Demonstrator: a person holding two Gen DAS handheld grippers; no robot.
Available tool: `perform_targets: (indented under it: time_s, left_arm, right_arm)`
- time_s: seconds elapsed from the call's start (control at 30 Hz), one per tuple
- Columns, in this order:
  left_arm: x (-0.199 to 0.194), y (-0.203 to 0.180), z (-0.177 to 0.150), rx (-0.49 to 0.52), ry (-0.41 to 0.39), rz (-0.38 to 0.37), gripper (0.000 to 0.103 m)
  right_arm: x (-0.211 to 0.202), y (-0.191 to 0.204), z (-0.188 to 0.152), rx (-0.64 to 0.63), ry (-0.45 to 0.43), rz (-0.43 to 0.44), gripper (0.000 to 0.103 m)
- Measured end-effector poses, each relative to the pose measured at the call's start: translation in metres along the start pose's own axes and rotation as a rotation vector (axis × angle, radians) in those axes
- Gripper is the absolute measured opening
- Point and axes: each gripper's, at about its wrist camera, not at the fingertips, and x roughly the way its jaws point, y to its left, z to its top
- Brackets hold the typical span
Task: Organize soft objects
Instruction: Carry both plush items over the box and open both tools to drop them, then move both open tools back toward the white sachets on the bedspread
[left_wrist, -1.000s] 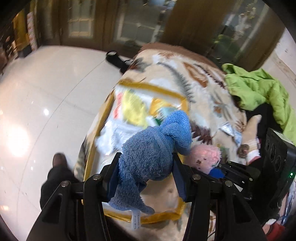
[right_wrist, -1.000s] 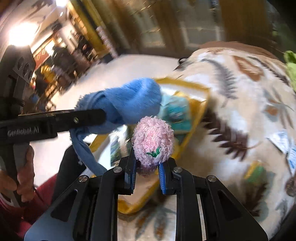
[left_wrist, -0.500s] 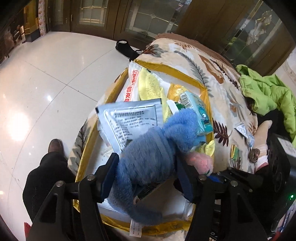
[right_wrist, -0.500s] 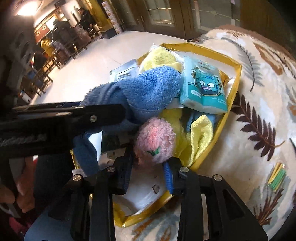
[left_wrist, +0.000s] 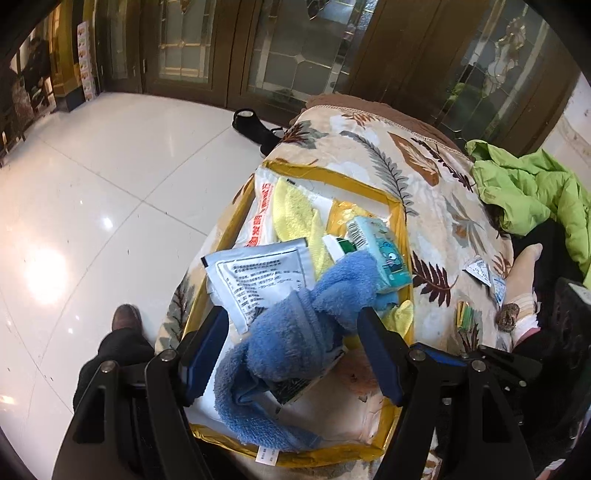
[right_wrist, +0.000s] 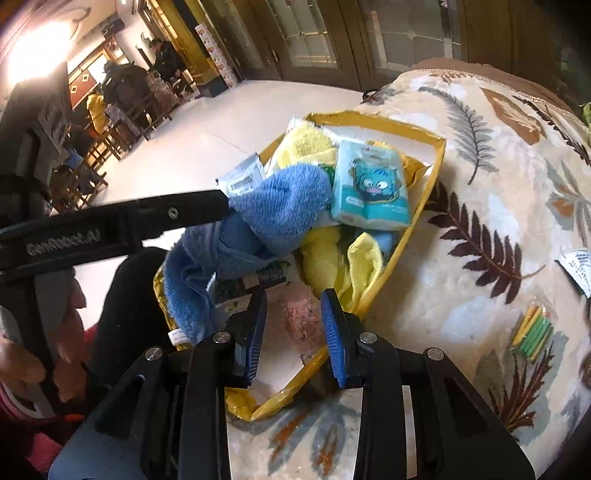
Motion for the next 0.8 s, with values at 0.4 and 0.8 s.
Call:
perform_targets:
  time_s: [0.4, 0.8]
  left_arm:
    - [-0.003, -0.052, 0.002, 0.140, -0.059, 0.034, 0.072]
    - [0.009, -0.130, 0.005, 0.311, -0.098, 0.021, 0.072]
  right_arm:
    - [-0.054, -0.036, -0.015, 0.120, -0.105, 0.014, 0.030]
    - [-0.117, -0.107, -0.046, 0.299, -0.210, -0.075, 0.030]
